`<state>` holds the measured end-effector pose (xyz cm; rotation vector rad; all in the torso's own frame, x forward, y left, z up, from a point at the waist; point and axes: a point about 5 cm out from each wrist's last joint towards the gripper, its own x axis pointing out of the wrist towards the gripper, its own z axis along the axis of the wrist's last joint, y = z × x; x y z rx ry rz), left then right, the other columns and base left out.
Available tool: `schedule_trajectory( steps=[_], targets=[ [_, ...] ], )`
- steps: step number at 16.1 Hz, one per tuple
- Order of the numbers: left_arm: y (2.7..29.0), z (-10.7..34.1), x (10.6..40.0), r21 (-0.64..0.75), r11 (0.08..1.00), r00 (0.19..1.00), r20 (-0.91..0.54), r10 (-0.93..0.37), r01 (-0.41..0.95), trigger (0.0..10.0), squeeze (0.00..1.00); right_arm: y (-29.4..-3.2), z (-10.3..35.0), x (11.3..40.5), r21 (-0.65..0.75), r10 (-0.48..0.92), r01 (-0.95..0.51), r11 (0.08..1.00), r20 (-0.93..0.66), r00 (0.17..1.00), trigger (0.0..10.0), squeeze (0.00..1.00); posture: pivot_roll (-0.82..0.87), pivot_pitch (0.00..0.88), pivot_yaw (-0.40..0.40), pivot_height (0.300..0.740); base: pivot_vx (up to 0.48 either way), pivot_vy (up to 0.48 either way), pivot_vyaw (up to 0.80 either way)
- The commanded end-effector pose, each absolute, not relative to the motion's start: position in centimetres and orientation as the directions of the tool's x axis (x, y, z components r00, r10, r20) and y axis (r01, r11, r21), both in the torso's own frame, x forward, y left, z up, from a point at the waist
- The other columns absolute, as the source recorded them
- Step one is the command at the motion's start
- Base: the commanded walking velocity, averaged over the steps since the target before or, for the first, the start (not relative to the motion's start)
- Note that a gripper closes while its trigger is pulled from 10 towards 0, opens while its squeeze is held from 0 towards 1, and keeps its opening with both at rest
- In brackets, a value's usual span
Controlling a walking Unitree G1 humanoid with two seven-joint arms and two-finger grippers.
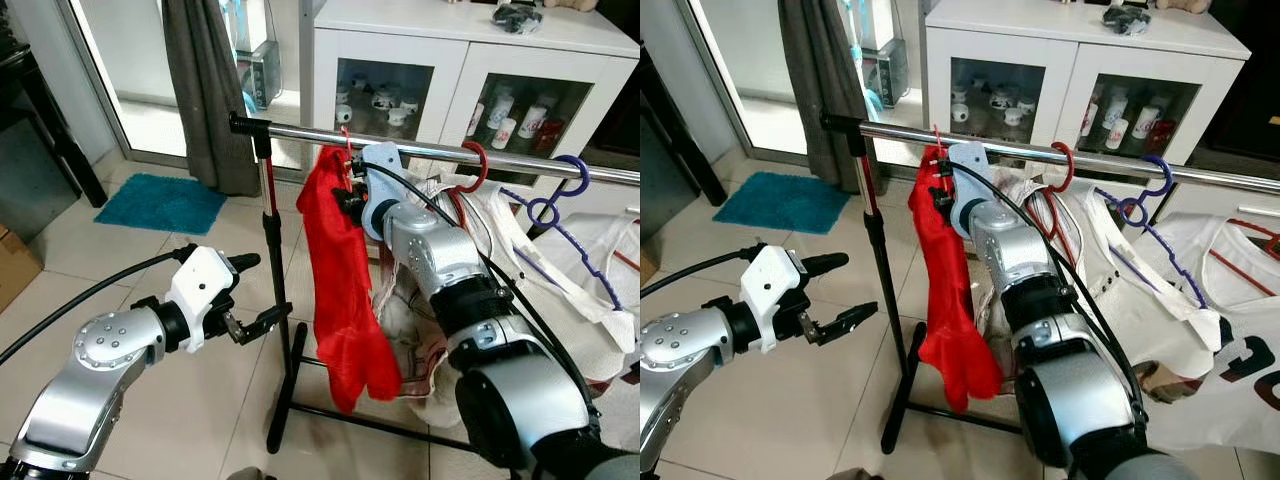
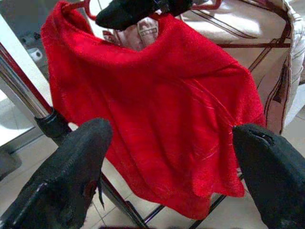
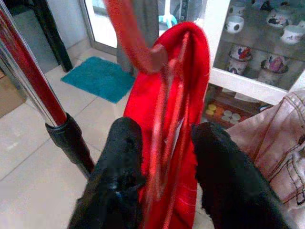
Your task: Hang hanger
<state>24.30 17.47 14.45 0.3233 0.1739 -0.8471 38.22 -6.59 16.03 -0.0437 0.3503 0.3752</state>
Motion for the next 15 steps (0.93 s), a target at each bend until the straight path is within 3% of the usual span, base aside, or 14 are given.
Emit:
schedule_trajectory(
  steps=[1,15],
  targets=[
    [17.3,14.61,24.09,0.221,0.604,0.643,-0.285,-0.711,0.766,10.0,0.0,-6.86,16.29,38.54,0.014,0.34,-0.356,0.934,-0.339,0.877,0.0,0.0,0.02,0.0,-0.006,0.74,0.0,0.0,0.0],
    [16.71,14.78,23.87,0.225,0.593,0.634,-0.285,-0.718,0.773,10.0,0.0,-7.65,16.89,38.55,-0.026,0.375,-0.403,0.915,-0.313,0.872,0.0,0.0,0.01,0.0,-0.002,0.74,0.0,0.0,0.0]
  ],
)
